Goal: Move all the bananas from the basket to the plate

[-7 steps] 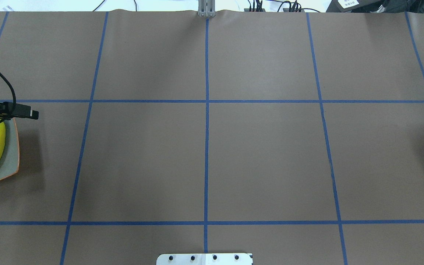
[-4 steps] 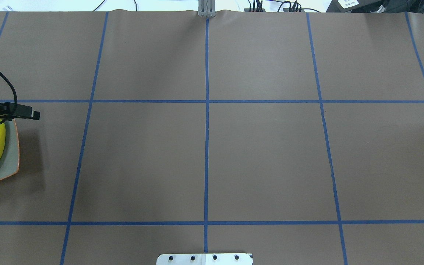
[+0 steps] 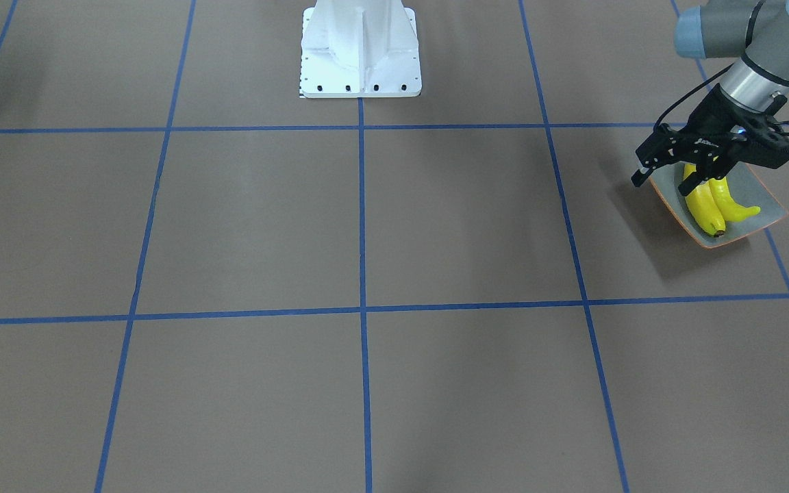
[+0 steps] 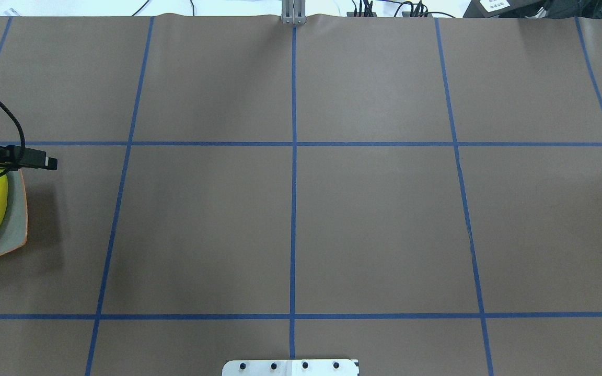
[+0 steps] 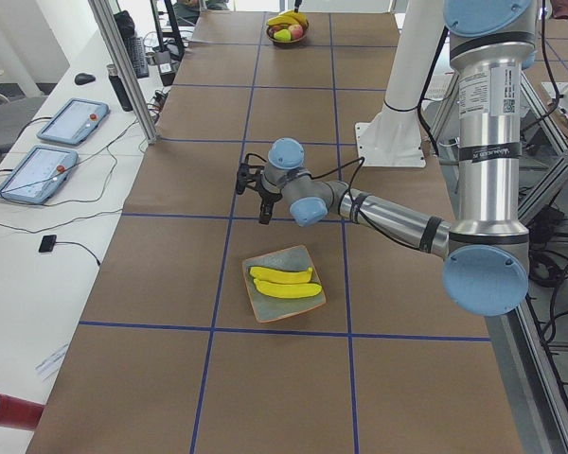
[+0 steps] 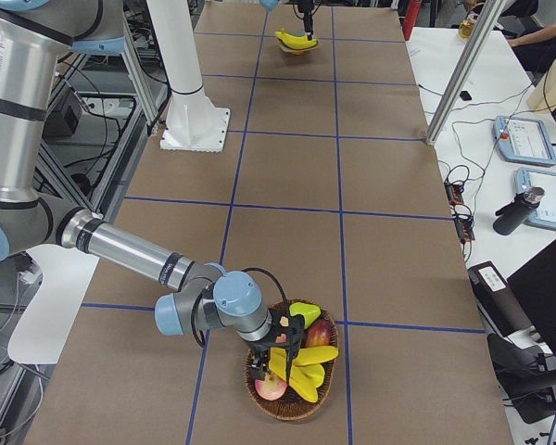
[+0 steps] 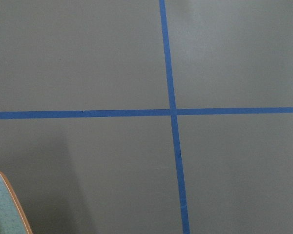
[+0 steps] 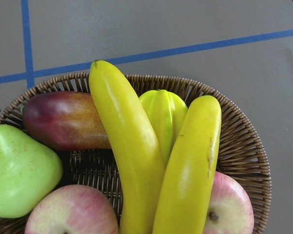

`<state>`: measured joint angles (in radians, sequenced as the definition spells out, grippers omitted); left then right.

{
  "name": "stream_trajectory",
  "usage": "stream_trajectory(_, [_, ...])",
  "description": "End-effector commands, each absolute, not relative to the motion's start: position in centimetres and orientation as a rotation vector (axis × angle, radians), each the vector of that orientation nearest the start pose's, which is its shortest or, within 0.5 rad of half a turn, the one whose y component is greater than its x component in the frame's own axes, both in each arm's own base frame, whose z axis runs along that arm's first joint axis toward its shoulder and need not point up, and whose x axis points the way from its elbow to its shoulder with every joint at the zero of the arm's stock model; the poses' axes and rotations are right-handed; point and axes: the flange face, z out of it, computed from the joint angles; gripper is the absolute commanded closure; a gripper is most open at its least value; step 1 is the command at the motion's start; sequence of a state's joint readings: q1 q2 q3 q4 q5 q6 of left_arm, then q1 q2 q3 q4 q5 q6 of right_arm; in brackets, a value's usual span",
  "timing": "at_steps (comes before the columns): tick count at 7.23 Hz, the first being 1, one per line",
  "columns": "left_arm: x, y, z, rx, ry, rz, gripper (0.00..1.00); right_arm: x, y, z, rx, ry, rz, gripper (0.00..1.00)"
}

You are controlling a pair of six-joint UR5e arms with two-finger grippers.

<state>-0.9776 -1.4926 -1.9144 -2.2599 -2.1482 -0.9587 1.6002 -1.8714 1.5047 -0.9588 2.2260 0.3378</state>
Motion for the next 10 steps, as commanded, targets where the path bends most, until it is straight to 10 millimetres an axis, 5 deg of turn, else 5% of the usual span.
stream_trajectory(1, [19.8,-43.4,44.9,0.291,1.028,-0.053,0.0,8.3,-35.6,76.3,0.121,-0.682,0.285,0.01])
stream_trajectory(4, [19.8,-43.4,44.9,0.29,1.027,-0.054,0.0,8.1,-35.7,79.0,0.066,-0.679,0.32,0.01])
stream_trajectory(10, [19.8,-43.4,44.8,0.293,1.03,-0.052,0.0,7.1,-36.3,79.2,0.028,-0.69,0.365,0.05])
